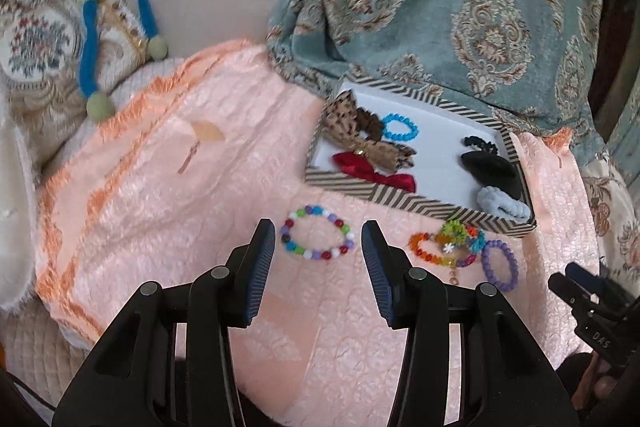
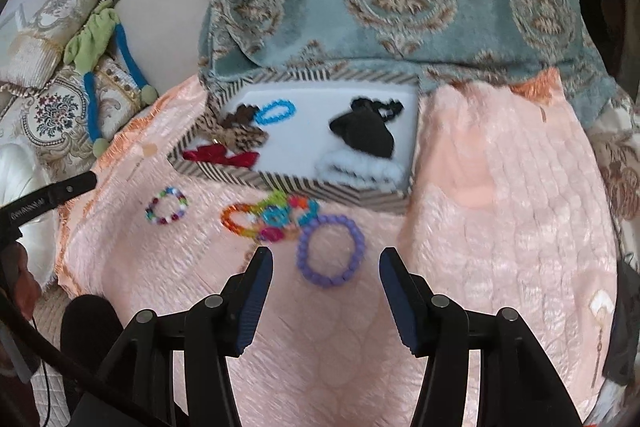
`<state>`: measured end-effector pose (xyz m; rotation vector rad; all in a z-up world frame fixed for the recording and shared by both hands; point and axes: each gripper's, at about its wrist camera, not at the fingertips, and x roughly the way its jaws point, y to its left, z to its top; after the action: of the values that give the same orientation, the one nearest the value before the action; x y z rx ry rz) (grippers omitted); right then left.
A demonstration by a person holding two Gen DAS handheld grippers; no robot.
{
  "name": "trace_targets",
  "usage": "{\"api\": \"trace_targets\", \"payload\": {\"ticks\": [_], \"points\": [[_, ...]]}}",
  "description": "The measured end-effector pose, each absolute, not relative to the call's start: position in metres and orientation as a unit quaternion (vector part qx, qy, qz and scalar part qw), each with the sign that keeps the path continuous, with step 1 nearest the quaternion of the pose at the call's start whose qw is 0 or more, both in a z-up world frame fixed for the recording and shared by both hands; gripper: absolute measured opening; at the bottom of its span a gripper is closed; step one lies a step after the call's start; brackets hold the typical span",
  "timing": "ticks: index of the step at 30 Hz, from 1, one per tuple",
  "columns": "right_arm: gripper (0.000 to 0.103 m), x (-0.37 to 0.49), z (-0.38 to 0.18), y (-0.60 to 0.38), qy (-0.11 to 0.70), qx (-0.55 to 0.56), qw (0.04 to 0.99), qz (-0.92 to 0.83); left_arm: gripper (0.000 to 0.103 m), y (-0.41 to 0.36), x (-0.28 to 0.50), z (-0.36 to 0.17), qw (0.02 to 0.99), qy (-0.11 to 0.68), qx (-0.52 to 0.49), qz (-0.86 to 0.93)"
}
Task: Organize jewelry
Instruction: 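Lift both tools out of the tray back over the loose bracelets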
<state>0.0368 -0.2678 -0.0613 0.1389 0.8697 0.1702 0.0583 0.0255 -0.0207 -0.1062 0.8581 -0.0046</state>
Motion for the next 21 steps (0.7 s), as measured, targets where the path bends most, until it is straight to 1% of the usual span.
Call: {"api": "trace_targets", "payload": {"ticks": [8,13,17,19,21], "points": [[0.053,0.043,-0.072,-0.258,0.424,0.067,0.895,0.117,0.047,0.052,0.068,-0.05,0.882,0.46,-0.105,0.005],[0.053,0.066,-0.08,-0.24,0.431,0.069,0.886,0.154,0.047,0.063,0.075,-0.063,0.869,0.476,-0.131,0.012],[0.053,0.09,-0.083,-0.225,0.437,0.053,0.883,0.164,0.047,0.065,0.079,-0.068,0.867,0.481,-0.131,0.013],[0.051,0.102,-0.082,-0.219,0.439,0.045,0.882,0.165,0.048,0.067,0.081,-0.071,0.866,0.482,-0.131,0.014],[0.047,0.111,-0.081,-0.215,0.44,0.039,0.882,0.165,0.048,0.071,0.084,-0.074,0.864,0.485,-0.135,0.018]]}}
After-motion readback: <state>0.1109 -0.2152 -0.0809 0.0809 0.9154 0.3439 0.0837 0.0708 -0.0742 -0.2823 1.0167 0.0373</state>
